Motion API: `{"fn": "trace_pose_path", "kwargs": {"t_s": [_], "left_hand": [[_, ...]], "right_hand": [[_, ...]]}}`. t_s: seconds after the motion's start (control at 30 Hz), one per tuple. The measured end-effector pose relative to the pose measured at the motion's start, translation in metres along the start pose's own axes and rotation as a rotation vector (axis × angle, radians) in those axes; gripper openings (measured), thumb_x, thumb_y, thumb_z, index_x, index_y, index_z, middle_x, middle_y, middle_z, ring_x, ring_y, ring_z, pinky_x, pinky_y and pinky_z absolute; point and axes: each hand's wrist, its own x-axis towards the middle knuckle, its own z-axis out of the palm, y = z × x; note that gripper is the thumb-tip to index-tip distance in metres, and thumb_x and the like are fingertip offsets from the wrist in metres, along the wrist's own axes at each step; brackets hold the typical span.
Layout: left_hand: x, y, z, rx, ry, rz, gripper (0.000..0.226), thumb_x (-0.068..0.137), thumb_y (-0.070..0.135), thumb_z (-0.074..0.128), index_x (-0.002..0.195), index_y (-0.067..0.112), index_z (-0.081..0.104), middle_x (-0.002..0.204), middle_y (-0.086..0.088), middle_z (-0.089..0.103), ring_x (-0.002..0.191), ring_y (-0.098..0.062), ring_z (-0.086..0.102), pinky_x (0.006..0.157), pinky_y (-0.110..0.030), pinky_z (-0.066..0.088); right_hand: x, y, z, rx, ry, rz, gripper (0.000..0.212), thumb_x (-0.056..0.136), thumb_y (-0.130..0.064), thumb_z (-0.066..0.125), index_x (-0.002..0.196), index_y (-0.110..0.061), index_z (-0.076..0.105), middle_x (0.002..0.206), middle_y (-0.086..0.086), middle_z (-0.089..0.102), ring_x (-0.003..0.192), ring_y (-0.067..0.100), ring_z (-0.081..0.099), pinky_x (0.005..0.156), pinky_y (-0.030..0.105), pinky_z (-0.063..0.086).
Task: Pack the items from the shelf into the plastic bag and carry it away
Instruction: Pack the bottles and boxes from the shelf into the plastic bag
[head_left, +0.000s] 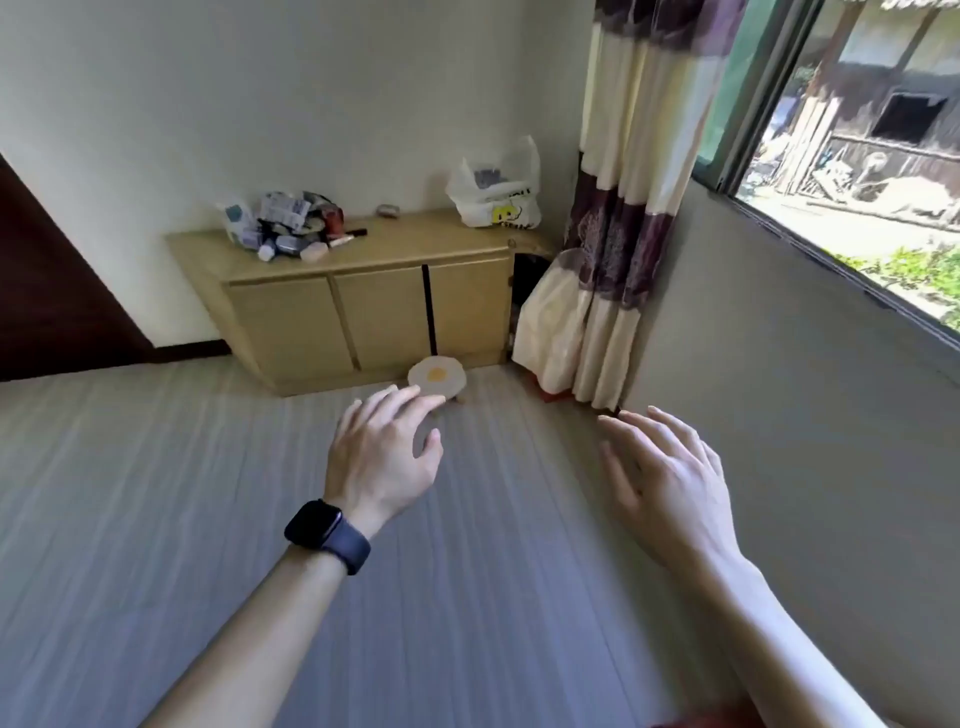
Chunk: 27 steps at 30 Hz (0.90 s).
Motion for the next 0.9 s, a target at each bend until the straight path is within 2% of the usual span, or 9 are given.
{"fn": "trace_pose_path", "kwargs": {"t_s": [0.2,0.33,0.43,0.67,0.9], "left_hand": [[0.105,-0.041,0.046,0.044,-0.063,0.019,0.042,0.082,0.037,0.051,0.120,0.031,0.067,0.130,0.003,0.063,0.124,-0.020,0.053,0.105,-0.041,0.036],[0.198,-0.054,0.083,0.048,-0.012,0.051,0.038,0.081,0.035,0.054,0.115,0.030,0.069,0.126,0.003,0.065,0.120,-0.020,0.057,0.102,-0.041,0.040],[0.271,-0.059,0.106,0.066,-0.026,0.037,0.039,0.081,0.037,0.053,0.117,0.032,0.069,0.127,0.002,0.065,0.121,-0.020,0.055,0.103,-0.042,0.040],[0.430,-0.079,0.142,0.069,-0.063,-0.036,0.041,0.083,0.038,0.051,0.120,0.032,0.067,0.130,0.002,0.063,0.124,-0.020,0.053,0.106,-0.044,0.040],[0.571,-0.130,0.204,0.049,-0.096,-0.058,0.046,0.086,0.041,0.045,0.127,0.034,0.062,0.135,0.006,0.059,0.125,-0.018,0.051,0.107,-0.039,0.035]], "right_hand": [[0.092,0.015,0.064,-0.043,-0.088,0.056,0.039,0.092,-0.044,0.045,0.122,-0.032,0.066,0.129,-0.011,0.063,0.133,0.022,0.048,0.103,0.042,0.040],[0.171,0.040,0.116,-0.078,-0.128,0.090,0.037,0.094,-0.047,0.047,0.126,-0.037,0.061,0.134,-0.010,0.060,0.135,0.020,0.044,0.104,0.042,0.038],[0.245,0.058,0.149,-0.039,-0.124,0.068,0.032,0.094,-0.044,0.055,0.125,-0.036,0.062,0.134,-0.009,0.060,0.135,0.020,0.045,0.104,0.042,0.040],[0.413,0.087,0.214,0.010,-0.143,0.029,0.041,0.094,-0.049,0.043,0.127,-0.034,0.062,0.135,-0.008,0.060,0.136,0.019,0.044,0.107,0.040,0.040],[0.561,0.101,0.293,-0.004,-0.143,-0.032,0.040,0.095,-0.047,0.044,0.127,-0.032,0.063,0.133,-0.008,0.062,0.134,0.019,0.046,0.107,0.039,0.039]]}}
